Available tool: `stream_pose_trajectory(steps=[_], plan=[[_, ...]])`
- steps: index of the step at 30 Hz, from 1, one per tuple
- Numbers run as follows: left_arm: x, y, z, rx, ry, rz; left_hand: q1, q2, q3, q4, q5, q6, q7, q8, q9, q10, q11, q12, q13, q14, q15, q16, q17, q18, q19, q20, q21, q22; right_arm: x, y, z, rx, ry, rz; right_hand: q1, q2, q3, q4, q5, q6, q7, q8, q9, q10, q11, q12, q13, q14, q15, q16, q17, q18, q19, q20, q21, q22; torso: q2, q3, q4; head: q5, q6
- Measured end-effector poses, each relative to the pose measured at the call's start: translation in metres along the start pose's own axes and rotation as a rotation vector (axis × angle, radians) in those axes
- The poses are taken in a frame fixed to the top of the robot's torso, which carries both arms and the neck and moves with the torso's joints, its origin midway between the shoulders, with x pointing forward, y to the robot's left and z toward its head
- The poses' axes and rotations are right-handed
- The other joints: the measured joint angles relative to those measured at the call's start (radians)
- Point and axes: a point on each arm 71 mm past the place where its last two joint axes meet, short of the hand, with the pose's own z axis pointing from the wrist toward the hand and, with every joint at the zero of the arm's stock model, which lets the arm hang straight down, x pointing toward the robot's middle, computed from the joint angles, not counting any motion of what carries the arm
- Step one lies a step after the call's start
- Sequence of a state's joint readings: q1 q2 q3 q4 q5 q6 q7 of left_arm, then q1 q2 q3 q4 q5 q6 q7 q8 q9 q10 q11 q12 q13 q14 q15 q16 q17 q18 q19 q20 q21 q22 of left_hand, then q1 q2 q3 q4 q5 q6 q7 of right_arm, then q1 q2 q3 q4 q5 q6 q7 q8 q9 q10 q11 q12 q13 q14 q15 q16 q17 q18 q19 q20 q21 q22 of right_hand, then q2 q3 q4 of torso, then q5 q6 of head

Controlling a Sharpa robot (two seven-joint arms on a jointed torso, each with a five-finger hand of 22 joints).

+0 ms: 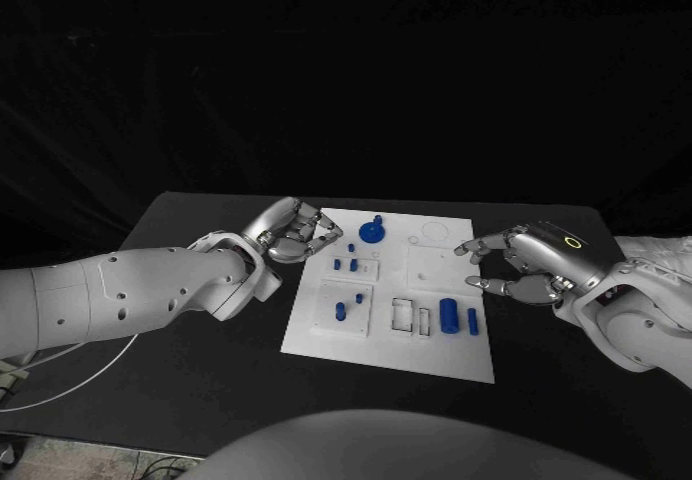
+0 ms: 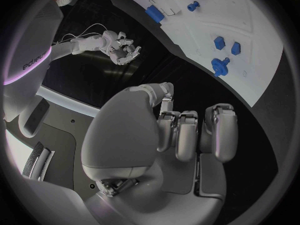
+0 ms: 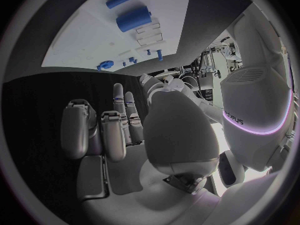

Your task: Assemble the parts on the task board

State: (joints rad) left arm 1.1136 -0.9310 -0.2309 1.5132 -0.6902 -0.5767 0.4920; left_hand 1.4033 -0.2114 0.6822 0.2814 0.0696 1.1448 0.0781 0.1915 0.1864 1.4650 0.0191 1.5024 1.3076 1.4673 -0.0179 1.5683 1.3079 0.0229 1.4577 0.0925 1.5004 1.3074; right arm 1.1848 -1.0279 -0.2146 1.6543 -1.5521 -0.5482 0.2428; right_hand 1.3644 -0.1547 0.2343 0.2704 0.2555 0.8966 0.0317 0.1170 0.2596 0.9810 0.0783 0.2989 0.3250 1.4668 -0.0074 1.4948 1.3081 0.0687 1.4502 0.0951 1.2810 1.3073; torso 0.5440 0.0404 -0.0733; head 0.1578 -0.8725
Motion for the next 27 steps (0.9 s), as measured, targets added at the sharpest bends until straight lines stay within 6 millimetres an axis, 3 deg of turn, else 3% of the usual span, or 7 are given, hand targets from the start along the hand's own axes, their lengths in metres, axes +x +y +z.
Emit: stream_pose_trajectory(steps=[5,7,9,12,16,22,27], plan=[[0.0,-0.001,0.0,0.005,-0.014,-0.01,0.002,-0.002,0.012,-0.002,0.0,0.0,0.0,0.006,0.003,0.0,0.0,0.0,0.0,0.0,0.0,0.0,0.0,0.0,0.002,-0.002,0.0,0.0,0.012,-0.006,-0.012,0.053,0.042,0.012,-0.083,-0.012,-0.09,0.014,-0.153,-0.076,0.076,-0.046,-0.012,-0.039,0.014,0.043,0.059,-0.01,0.024,-0.057,-0.012,0.002,-0.094,0.024,-0.141,0.001,-0.001,0.0001,-0.0006,-0.018,0.0],[0.0,-0.001,0.0,0.005,-0.016,-0.012,0.002,-0.002,0.014,0.0,0.0,0.0,0.0,0.008,0.004,0.0,0.0,0.0,0.0,0.0,0.0,0.0,0.0,0.0,0.004,-0.004,0.0,0.0,0.016,-0.008,-0.016,0.079,0.055,0.017,-0.108,-0.005,-0.103,0.012,-0.163,-0.098,0.099,-0.05,-0.013,-0.008,0.001,0.168,0.163,-0.064,0.021,-0.103,-0.083,0.033,-0.159,0.026,-0.233,0.001,-0.001,0.0003,-0.0006,-0.023,0.0],[-0.001,-0.001,0.0,0.003,-0.019,-0.014,0.006,-0.006,0.016,-0.002,0.0,0.0,0.0,0.008,0.005,0.0,0.0,0.001,0.0,0.0,0.0,0.0,0.0,0.0,0.004,-0.004,0.001,0.0,0.02,-0.009,-0.018,0.115,0.069,0.023,-0.154,0.034,-0.108,0.012,-0.133,-0.062,0.092,-0.024,0.004,0.028,-0.023,0.401,0.364,-0.134,0.008,-0.152,-0.165,0.049,-0.241,0.019,-0.344,0.001,-0.001,0.0004,-0.0006,-0.026,0.0],[-0.001,-0.001,0.0,0.0,-0.021,-0.016,0.006,-0.006,0.018,-0.001,0.0,0.0,0.0,0.012,0.006,0.004,-0.003,0.011,0.0,0.0,0.0,0.0,0.0,0.0,0.004,-0.004,0.005,0.0,0.023,-0.011,-0.018,0.171,0.08,0.038,-0.224,0.079,-0.11,0.014,-0.087,0.074,0.077,0.054,0.059,0.301,-0.039,0.899,0.844,-0.119,-0.002,-0.108,-0.089,0.064,-0.316,0.012,-0.443,0.001,0.0,0.0003,-0.0006,-0.029,0.0],[-0.001,0.0,-0.001,-0.004,-0.023,-0.019,0.006,-0.006,0.023,0.004,0.0,0.0,0.0,0.013,0.007,0.004,-0.003,0.02,0.0,0.0,0.0,0.0,0.0,0.0,0.004,-0.004,0.005,0.0,0.024,-0.01,-0.011,0.249,0.1,0.07,-0.36,0.115,-0.122,0.018,-0.065,0.224,0.024,0.143,0.154,0.48,-0.083,1.253,0.981,-0.003,-0.033,0.063,-0.001,0.037,-0.161,-0.022,-0.196,0.001,0.0,0.0003,-0.0006,-0.031,0.0],[-0.001,0.0,-0.001,-0.008,-0.022,-0.022,-0.016,-0.005,0.026,0.006,-0.004,-0.032,0.011,0.013,0.005,0.004,-0.003,0.023,0.0,0.0,0.0,0.0,0.0,0.0,0.004,-0.004,0.005,0.0,0.014,-0.005,0.017,0.346,0.174,0.084,-0.442,0.103,-0.115,0.021,-0.071,0.254,0.008,0.136,0.189,0.486,-0.093,1.268,0.983,-0.002,-0.048,0.073,0.0,-0.009,0.007,-0.045,0.09,0.001,0.001,0.0003,0.0015,-0.043,0.0],[0.001,0.0,0.001,-0.008,-0.018,-0.025,-0.017,-0.004,0.026,0.006,-0.004,-0.032,0.011,0.013,0.005,0.004,-0.003,0.023,0.0,0.0,0.0,0.0,0.0,0.0,0.004,-0.004,0.005,0.0,0.015,0.001,0.04,0.407,0.273,0.069,-0.431,0.103,-0.09,0.015,0.042,0.264,0.009,0.12,0.189,0.486,-0.093,1.268,0.983,-0.002,-0.056,0.073,0.0,-0.023,0.013,-0.049,0.13,0.001,0.001,0.0,0.0028,-0.053,0.0]])
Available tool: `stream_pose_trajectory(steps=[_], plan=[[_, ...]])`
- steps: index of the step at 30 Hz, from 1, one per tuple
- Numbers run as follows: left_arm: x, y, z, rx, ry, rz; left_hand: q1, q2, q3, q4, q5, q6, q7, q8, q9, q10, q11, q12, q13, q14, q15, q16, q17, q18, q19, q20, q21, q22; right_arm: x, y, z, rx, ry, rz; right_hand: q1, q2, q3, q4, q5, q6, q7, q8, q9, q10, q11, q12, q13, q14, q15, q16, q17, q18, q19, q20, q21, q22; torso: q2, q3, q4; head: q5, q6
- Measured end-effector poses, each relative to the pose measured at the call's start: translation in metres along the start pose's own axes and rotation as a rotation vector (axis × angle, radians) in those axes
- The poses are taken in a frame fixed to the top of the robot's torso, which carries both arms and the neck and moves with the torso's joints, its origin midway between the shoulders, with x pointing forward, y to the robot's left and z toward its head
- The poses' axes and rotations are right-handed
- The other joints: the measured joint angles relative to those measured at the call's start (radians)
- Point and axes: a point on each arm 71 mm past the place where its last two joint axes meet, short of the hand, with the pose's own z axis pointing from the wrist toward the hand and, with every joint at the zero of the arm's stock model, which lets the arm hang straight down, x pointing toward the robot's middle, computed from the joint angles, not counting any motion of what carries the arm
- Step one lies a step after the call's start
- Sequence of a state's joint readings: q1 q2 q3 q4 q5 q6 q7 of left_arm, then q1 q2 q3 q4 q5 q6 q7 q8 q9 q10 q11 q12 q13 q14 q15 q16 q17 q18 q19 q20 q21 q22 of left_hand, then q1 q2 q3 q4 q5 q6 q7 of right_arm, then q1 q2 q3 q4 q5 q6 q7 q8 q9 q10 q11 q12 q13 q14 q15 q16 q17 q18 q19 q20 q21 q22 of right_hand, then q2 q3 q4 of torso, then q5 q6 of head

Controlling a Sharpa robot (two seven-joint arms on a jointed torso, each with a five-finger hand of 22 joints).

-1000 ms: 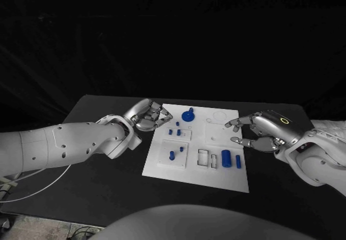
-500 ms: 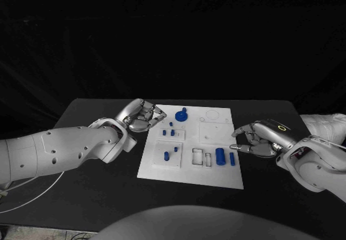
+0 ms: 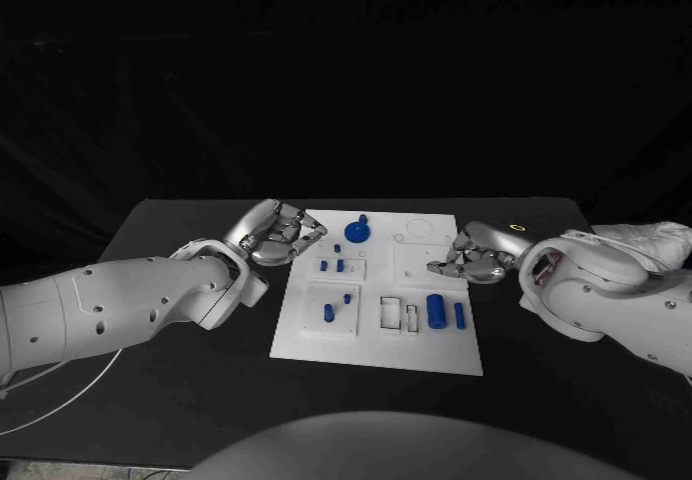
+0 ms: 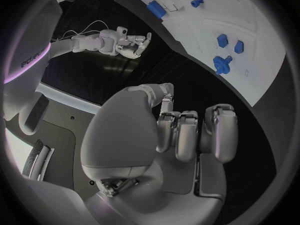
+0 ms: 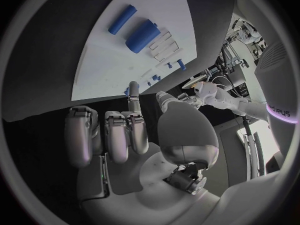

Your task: Assemble the parts on the task board

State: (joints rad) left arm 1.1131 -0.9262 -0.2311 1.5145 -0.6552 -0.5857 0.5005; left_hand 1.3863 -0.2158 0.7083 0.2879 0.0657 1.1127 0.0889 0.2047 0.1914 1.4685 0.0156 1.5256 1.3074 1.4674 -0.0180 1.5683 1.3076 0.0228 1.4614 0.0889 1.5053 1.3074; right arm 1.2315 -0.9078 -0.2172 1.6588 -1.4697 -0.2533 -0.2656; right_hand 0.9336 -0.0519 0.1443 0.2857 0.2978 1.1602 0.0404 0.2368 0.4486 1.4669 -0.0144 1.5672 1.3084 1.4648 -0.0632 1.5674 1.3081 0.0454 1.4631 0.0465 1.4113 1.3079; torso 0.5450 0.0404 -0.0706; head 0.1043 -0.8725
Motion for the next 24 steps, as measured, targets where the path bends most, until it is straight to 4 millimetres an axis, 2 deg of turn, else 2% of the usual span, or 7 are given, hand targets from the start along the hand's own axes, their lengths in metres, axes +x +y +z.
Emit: stream_pose_trajectory(steps=[2,7,11,13,15,19,24], plan=[[0.001,0.0,0.001,0.0,0.003,-0.001,0.0,0.0,0.0,0.0,0.0,0.0,0.0,0.0,0.0,0.0,0.0,0.004,0.0,0.0,0.0,0.0,0.0,0.0,0.0,0.0,0.004,0.0,0.002,0.005,0.008,0.037,0.055,-0.017,0.0,0.0,0.0,0.0,-0.007,0.01,0.0,-0.005,-0.002,0.0,0.0,0.0,0.0,0.002,-0.005,0.0,0.0,0.0,0.001,-0.001,0.001,0.0,0.0,0.0,0.0,-0.001,0.0],[0.003,0.0,0.003,0.0,0.012,-0.006,-0.004,0.004,0.0,0.0,0.0,0.0,0.0,0.0,0.0,0.0,0.0,0.016,0.0,0.0,0.0,0.0,0.0,0.0,0.0,0.0,0.005,0.0,0.009,0.011,0.025,0.129,0.192,-0.064,-0.045,-0.004,-0.005,0.005,-0.094,0.041,-0.006,-0.017,-0.007,-0.003,-0.004,0.0,0.0,0.004,-0.011,0.0,0.0,0.0,0.003,-0.004,0.004,0.0,0.0,-0.0003,0.0006,-0.002,0.0],[0.004,0.0,0.003,-0.003,0.016,-0.009,-0.004,0.004,0.0,0.0,0.0,0.0,0.0,0.0,0.0,0.0,0.0,0.02,0.0,0.0,0.0,0.0,0.0,0.0,0.0,0.0,0.009,0.0,0.014,0.014,0.032,0.186,0.282,-0.095,-0.055,-0.006,-0.008,0.001,-0.126,0.059,-0.01,-0.017,-0.009,0.0,-0.007,0.0,0.0,0.0,-0.014,0.0,0.0,0.0,0.003,-0.011,0.0,0.0,0.0,-0.0004,0.0004,-0.003,0.0],[0.003,0.001,0.003,-0.006,0.019,-0.01,-0.026,0.008,-0.002,0.002,0.0,0.0,0.0,0.0,0.001,0.0,0.0,0.023,0.0,0.0,0.0,0.0,0.0,0.0,0.0,0.0,0.009,0.0,0.016,0.015,0.035,0.211,0.316,-0.109,-0.075,-0.015,-0.012,0.006,-0.151,0.086,-0.018,-0.017,-0.009,-0.002,-0.019,0.0,0.0,0.002,-0.02,0.0,0.0,0.0,0.003,-0.011,0.012,0.0,0.0,-0.0004,0.0,-0.003,0.0],[0.003,0.001,0.003,-0.008,0.021,-0.011,-0.061,0.016,-0.015,0.006,0.002,0.0,0.0,0.004,0.003,0.0,0.0,0.023,0.0,0.0,0.0,0.0,0.0,0.0,0.0,0.0,0.009,0.0,0.017,0.016,0.036,0.228,0.337,-0.119,-0.087,-0.016,-0.012,0.005,-0.165,0.099,-0.024,-0.017,-0.009,-0.002,-0.02,0.0,0.0,0.0,-0.021,0.0,0.0,0.0,0.002,-0.017,0.026,0.0,0.0,-0.0004,-0.0008,-0.003,0.0],[0.005,0.002,0.004,-0.012,0.028,-0.019,-0.066,0.018,-0.019,0.004,0.006,0.0,0.0,0.006,0.004,0.0,0.0,0.023,0.0,0.0,0.0,0.0,0.0,0.0,0.0,0.0,0.009,0.0,0.019,0.017,0.04,0.26,0.368,-0.134,-0.103,-0.013,-0.012,0.005,-0.197,0.111,-0.029,-0.017,-0.009,-0.002,-0.027,0.0,0.0,0.001,-0.022,0.0,0.0,0.0,0.003,-0.018,0.029,0.0,0.0,-0.0004,-0.0012,-0.003,0.0],[0.005,0.002,0.005,-0.017,0.034,-0.027,-0.066,0.018,-0.019,0.004,0.006,0.0,0.0,0.006,0.004,0.0,0.0,0.023,0.0,0.0,0.0,0.0,0.0,0.0,0.0,0.0,0.009,0.0,0.02,0.017,0.043,0.286,0.389,-0.146,-0.114,-0.013,-0.012,0.005,-0.219,0.117,-0.028,-0.021,-0.01,-0.002,-0.027,0.0,0.0,0.004,-0.025,0.0,0.0,0.0,0.003,-0.018,0.029,0.0,0.0,-0.0004,-0.0016,-0.002,0.0]])
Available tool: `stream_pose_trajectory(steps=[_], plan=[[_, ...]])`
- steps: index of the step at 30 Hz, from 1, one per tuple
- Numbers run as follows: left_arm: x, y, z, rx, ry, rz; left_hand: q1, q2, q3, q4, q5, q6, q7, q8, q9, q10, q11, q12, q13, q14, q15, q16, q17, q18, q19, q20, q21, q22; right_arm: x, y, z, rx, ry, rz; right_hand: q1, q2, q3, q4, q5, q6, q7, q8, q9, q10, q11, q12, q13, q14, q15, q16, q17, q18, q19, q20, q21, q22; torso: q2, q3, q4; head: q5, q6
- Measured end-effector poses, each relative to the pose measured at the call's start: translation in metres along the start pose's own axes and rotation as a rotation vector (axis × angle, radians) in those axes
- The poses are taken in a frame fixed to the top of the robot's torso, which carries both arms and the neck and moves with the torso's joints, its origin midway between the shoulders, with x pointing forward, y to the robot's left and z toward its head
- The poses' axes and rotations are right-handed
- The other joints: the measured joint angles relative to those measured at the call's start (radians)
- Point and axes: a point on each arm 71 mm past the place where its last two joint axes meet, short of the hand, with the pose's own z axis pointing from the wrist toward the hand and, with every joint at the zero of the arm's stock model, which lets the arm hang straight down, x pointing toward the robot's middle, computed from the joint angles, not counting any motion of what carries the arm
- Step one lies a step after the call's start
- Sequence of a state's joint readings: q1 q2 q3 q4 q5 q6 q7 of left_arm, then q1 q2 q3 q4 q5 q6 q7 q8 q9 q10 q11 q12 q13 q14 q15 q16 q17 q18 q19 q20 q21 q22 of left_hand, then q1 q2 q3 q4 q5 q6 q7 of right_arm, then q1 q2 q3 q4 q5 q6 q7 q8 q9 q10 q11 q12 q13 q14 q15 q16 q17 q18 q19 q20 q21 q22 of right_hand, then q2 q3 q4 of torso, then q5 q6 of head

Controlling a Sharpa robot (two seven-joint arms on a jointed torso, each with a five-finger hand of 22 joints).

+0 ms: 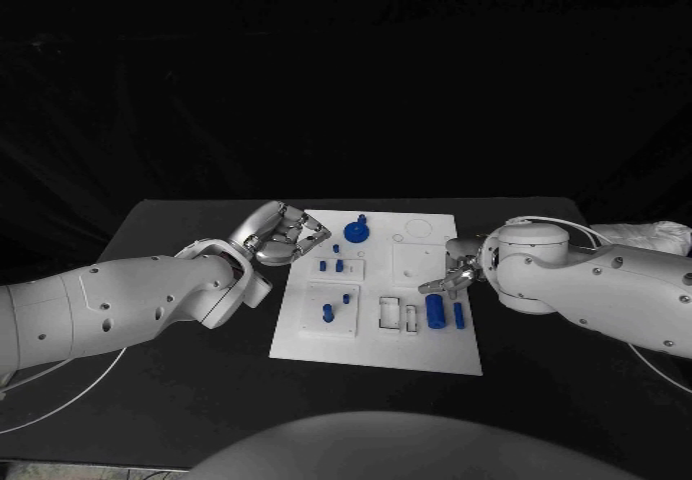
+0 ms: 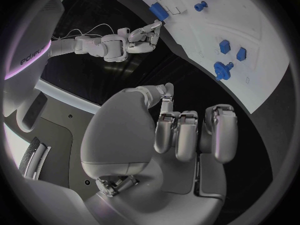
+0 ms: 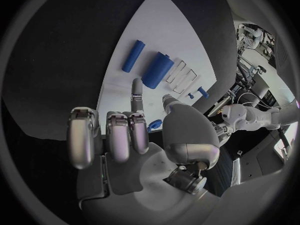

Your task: Assemble the parts on the task board

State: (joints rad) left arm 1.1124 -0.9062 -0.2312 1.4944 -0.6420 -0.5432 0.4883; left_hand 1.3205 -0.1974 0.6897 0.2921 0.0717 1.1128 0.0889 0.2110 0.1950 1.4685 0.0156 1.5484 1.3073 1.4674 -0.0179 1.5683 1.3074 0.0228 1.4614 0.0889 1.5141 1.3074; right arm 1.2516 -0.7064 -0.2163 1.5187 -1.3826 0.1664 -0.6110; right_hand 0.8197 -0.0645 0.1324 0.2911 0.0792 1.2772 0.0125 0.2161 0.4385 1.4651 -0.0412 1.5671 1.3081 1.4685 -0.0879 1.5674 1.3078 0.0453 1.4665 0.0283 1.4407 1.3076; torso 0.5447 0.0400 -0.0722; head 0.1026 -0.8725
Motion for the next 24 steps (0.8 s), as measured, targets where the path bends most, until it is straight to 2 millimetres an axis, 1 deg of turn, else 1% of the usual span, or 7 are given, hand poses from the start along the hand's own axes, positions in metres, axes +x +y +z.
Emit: stream_pose_trajectory(steps=[5,10,13,14,19,20,24], plan=[[0.0,0.001,0.0,-0.006,0.003,-0.003,0.0,0.0,0.0,0.0,0.004,0.0,0.0,0.0,0.0,0.0,0.0,0.0,0.0,0.0,0.0,0.0,0.0,0.0,0.0,0.0,0.0,0.0,0.0,0.002,0.002,0.009,0.015,0.002,0.0,0.0,0.0,0.0,0.0,0.0,0.0,-0.007,-0.002,0.0,0.0,0.0,0.0,0.0,0.0,0.0,0.0,0.0,0.0,0.0,-0.001,0.0,0.0,0.0,0.0001,0.0,0.0],[0.0,0.002,0.001,-0.01,0.007,-0.006,0.0,0.0,-0.003,-0.003,0.004,0.0,0.0,0.0,0.0,0.0,0.0,0.0,0.0,0.0,0.0,0.0,0.0,0.0,0.0,0.0,0.0,0.0,-0.001,0.003,0.005,0.01,0.026,0.018,0.0,0.0,0.003,-0.003,0.034,-0.001,0.001,-0.027,-0.01,0.0,0.0,0.0,0.0,0.0,0.0,0.0,0.0,0.0,0.0,0.0,-0.012,0.0,0.0,0.0,0.0005,0.002,0.0],[0.001,0.002,0.001,-0.013,0.01,-0.009,0.0,0.0,-0.003,-0.003,0.004,0.004,-0.004,0.0,0.0,0.0,0.0,0.0,0.001,0.0,0.0,0.0,0.0,0.0,0.0,0.0,0.0,0.0,-0.001,0.002,0.006,0.013,0.032,0.027,0.0,0.0,0.003,-0.003,0.034,-0.011,0.011,-0.037,-0.013,0.0,0.0,0.0,0.0,0.0,0.0,0.0,0.0,0.0,0.0,0.0,-0.019,0.0,0.0,0.0,0.0005,0.003,0.0],[0.001,0.001,0.001,-0.013,0.012,-0.01,0.0,0.0,-0.003,-0.003,0.004,0.004,-0.004,0.0,0.001,0.0,0.0,0.0,0.001,0.0,0.0,0.0,0.0,0.0,0.0,0.0,0.0,0.0,-0.001,0.002,0.007,0.015,0.034,0.029,0.0,0.0,0.003,-0.003,0.034,-0.013,0.009,-0.041,-0.015,0.0,0.0,0.0,0.0,0.0,0.0,0.0,0.0,0.0,0.0,0.0,-0.024,0.0,0.0,0.0,0.0005,0.003,0.0],[0.004,-0.001,0.0,-0.015,0.023,-0.019,0.0,0.0,-0.003,-0.003,0.004,0.004,-0.004,0.0,0.001,0.0,0.0,0.0,0.001,0.0,0.0,0.0,0.0,0.0,0.0,0.0,0.0,0.0,0.0,0.002,0.012,0.022,0.048,0.036,0.0,0.0,0.003,-0.003,0.032,-0.033,0.019,-0.057,-0.022,0.0,0.0,0.0,0.0,0.0,0.0,0.0,0.0,0.0,0.0,0.0,-0.038,0.0,0.0,0.0,0.0008,0.005,0.0],[0.004,-0.001,0.0,-0.016,0.024,-0.019,0.0,0.0,-0.003,-0.003,0.004,0.004,-0.004,0.0,0.001,0.0,0.0,0.0,0.001,0.0,0.0,0.0,0.0,0.0,0.0,0.0,0.0,0.0,0.001,0.002,0.013,0.022,0.052,0.037,-0.006,-0.006,0.003,-0.003,0.028,-0.036,0.022,-0.061,-0.022,0.0,0.0,0.0,0.0,0.0,0.0,0.0,0.0,0.0,0.0,0.0,-0.038,0.0,0.0,0.0,0.0008,0.006,0.0],[0.003,0.0,-0.001,-0.021,0.026,-0.02,0.0,0.0,-0.003,-0.003,0.004,0.004,-0.004,0.0,0.001,0.0,0.0,0.0,0.001,0.0,0.0,0.0,0.0,0.0,0.0,0.0,0.0,0.0,0.005,0.004,0.015,0.02,0.068,0.039,-0.006,-0.007,0.003,-0.003,0.025,-0.041,0.019,-0.062,-0.023,0.001,0.001,0.0,0.0,-0.004,0.004,0.0,0.0,0.0,0.0,0.0,-0.045,0.0,0.0,0.0003,0.0008,0.011,0.0]])
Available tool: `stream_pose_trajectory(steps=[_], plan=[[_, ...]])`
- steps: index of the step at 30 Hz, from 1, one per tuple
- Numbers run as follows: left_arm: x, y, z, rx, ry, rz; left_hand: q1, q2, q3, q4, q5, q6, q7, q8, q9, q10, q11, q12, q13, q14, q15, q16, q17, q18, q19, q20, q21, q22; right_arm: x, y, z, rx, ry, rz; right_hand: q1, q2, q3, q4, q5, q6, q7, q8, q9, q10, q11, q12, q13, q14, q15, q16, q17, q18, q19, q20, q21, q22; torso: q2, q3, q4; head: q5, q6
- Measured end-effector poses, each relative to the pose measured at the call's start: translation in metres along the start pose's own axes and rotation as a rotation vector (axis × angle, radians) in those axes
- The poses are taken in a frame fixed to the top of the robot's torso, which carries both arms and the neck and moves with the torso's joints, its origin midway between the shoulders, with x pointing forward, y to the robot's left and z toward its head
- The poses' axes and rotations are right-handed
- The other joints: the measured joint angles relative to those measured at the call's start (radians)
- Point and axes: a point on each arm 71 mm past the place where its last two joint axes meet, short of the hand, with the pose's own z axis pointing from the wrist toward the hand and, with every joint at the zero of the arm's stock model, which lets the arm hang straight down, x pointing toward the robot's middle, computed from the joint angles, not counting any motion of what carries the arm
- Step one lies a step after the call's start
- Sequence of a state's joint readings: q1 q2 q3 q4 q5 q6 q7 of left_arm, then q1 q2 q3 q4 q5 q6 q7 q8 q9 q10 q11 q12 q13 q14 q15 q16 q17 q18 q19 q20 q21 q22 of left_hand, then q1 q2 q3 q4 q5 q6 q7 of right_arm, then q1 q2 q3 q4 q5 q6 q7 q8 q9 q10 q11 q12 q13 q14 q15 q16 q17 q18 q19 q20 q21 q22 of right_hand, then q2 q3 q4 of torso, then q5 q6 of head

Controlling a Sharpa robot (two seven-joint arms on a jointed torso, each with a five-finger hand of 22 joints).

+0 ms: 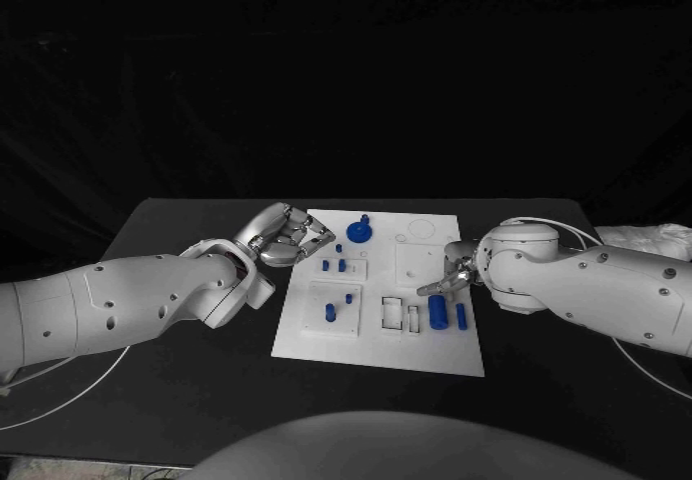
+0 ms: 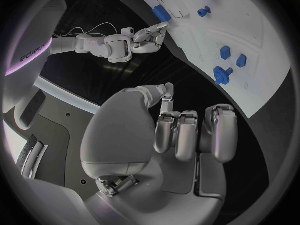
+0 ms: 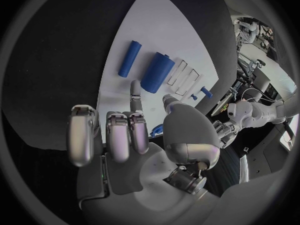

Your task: Assemble the parts on the task board

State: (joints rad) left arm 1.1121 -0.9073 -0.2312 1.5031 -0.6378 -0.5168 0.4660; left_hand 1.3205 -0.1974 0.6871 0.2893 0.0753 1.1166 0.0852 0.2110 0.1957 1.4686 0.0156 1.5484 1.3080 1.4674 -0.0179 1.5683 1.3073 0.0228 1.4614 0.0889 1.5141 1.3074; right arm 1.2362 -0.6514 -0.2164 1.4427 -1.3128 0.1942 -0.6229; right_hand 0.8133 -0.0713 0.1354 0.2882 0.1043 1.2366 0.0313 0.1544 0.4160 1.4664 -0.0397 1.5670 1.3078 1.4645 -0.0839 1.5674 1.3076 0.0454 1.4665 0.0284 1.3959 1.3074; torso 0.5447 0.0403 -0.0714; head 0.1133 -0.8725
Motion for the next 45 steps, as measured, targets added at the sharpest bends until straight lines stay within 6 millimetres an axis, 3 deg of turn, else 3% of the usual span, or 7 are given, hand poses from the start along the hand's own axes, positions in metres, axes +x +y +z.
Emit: stream_pose_trajectory(steps=[3,20,33,39,41,42,45], plan=[[0.0,0.0,-0.001,-0.005,0.001,0.0,0.0,0.0,0.0,0.0,0.0,0.0,0.0,0.0,0.0,0.0,0.0,0.0,0.0,0.0,0.0,0.0,0.0,0.0,0.0,0.0,0.0,0.0,0.002,0.0,0.002,0.002,0.01,0.002,0.0,0.0,0.0,0.0,0.007,-0.005,0.005,-0.005,0.0,0.002,0.002,0.0,0.0,0.0,0.0,0.0,0.0,0.0,-0.006,0.006,-0.012,0.0,0.0,0.0001,-0.0001,0.002,0.0],[0.0,0.002,-0.001,-0.022,0.011,-0.004,0.0,0.0,-0.003,0.003,0.004,0.0,0.0,0.0,0.001,0.0,0.0,0.0,0.0,0.0,0.0,0.0,0.001,0.0,0.0,0.0,0.0,0.0,0.002,-0.002,0.01,0.016,0.049,0.022,0.036,0.006,0.019,-0.019,0.171,-0.016,0.009,0.0,0.063,-0.002,0.006,0.0,0.0,0.0,0.007,0.0,0.0,0.0,-0.033,0.011,-0.059,0.0,0.0,-0.0002,-0.0009,0.006,0.0],[0.002,0.002,0.0,-0.032,0.018,-0.006,0.0,0.0,-0.005,0.0,0.004,0.0,0.0,0.0,0.001,0.0,0.0,0.0,0.0,0.0,0.0,0.0,0.001,0.0,0.0,0.0,0.0,0.0,0.007,0.0,0.013,0.007,0.107,0.068,0.045,0.007,0.02,-0.022,0.165,-0.008,0.001,0.027,0.114,-0.002,0.006,0.0,0.0,0.0,0.007,0.0,0.0,0.0,-0.041,0.009,-0.078,0.001,0.0,-0.0003,-0.0007,0.011,0.0],[0.001,0.004,0.001,-0.037,0.02,-0.005,0.0,0.0,-0.005,0.0,0.004,0.0,0.0,0.004,0.001,0.0,0.0,0.0,0.0,0.0,0.0,0.0,0.001,0.0,0.0,0.0,0.0,0.0,0.007,0.0,0.015,0.007,0.122,0.081,0.069,0.007,0.029,-0.048,0.178,-0.019,-0.011,0.051,0.178,-0.001,0.006,0.0,0.0,0.0,0.007,0.0,0.0,0.0,-0.049,0.002,-0.09,0.001,0.0,-0.0003,-0.0005,0.012,0.0],[0.001,0.004,0.0,-0.038,0.021,-0.006,0.0,0.0,-0.005,0.0,0.004,0.0,0.0,0.004,0.001,0.0,0.0,0.0,0.0,0.0,0.0,0.0,0.001,0.0,0.0,0.0,0.0,0.0,0.007,-0.001,0.015,0.008,0.127,0.085,0.085,0.003,0.034,-0.067,0.21,-0.028,-0.016,0.07,0.22,0.002,0.002,0.0,0.0,0.002,0.001,0.0,0.0,0.0,-0.05,0.001,-0.093,0.0,0.0,-0.0003,-0.0003,0.012,0.0],[0.001,0.004,0.0,-0.039,0.021,-0.006,0.0,0.0,-0.005,0.0,0.004,0.0,0.0,0.004,0.0,0.0,0.0,0.0,0.0,0.0,0.0,0.0,0.001,0.0,0.0,0.0,0.0,0.0,0.007,-0.001,0.015,0.008,0.128,0.086,0.095,0.001,0.038,-0.079,0.23,-0.035,-0.016,0.079,0.243,0.0,0.0,0.0,0.0,0.002,-0.002,0.0,0.001,0.009,-0.052,-0.002,-0.095,0.0,0.0,-0.0003,-0.0003,0.013,0.0],[0.002,0.004,0.001,-0.04,0.023,-0.006,0.0,0.0,-0.005,0.0,0.004,0.0,0.0,0.004,0.0,0.0,0.0,0.0,0.0,0.0,0.0,0.0,0.001,0.0,0.0,0.0,0.0,0.0,0.008,-0.001,0.015,0.007,0.132,0.09,0.109,-0.003,0.057,-0.107,0.299,-0.058,-0.018,0.119,0.33,0.002,-0.008,0.0,0.0,0.002,-0.002,0.0,0.001,0.016,-0.058,-0.007,-0.103,0.0,0.0,-0.0003,-0.0003,0.013,0.0]])
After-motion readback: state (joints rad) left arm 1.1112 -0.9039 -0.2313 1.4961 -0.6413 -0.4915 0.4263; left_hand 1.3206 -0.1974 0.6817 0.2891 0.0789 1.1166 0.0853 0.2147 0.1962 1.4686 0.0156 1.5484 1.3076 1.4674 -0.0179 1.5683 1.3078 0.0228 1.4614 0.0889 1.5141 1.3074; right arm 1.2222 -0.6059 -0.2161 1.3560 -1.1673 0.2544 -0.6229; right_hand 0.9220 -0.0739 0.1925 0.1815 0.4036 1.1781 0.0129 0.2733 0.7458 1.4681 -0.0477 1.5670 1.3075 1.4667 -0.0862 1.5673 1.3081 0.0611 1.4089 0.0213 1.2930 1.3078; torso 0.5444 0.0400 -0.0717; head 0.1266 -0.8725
